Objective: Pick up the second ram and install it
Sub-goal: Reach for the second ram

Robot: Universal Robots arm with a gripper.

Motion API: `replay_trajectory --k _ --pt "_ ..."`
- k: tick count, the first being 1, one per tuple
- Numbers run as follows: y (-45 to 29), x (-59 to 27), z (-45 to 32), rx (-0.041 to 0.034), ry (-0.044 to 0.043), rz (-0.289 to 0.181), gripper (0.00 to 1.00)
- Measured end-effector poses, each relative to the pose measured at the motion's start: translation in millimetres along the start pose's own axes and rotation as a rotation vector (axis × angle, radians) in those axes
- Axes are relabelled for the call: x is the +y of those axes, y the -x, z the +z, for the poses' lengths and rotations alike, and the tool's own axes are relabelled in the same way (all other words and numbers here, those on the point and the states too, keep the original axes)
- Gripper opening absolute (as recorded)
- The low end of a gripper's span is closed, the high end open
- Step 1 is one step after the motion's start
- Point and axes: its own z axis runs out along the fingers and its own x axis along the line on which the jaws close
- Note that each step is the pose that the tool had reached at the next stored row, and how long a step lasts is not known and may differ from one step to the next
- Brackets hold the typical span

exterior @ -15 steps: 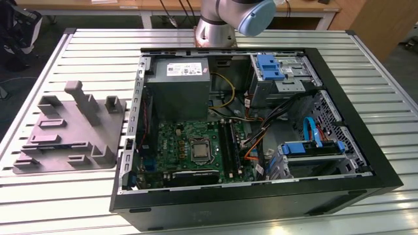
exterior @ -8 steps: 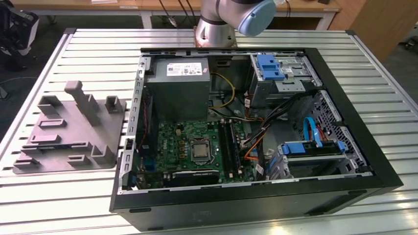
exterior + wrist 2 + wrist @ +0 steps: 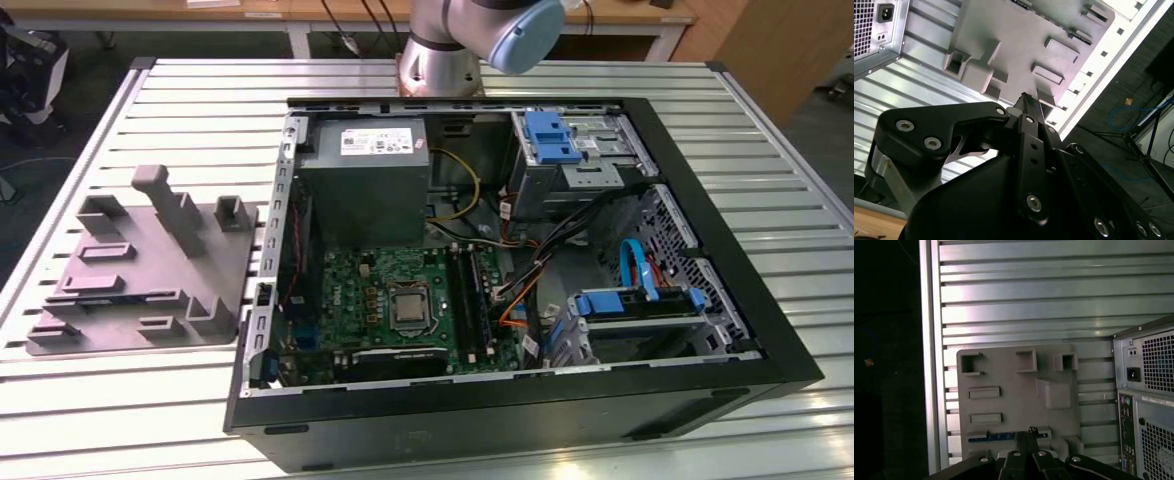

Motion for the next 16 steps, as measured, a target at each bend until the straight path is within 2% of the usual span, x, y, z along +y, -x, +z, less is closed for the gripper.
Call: replay_trajectory --k 8,16 --pt "1.5 -21.2 1.9 0.0007 -0.0001 0.0 0.1" --pt "2.3 -35.5 10.9 0.0026 -0.0002 0.0 0.1"
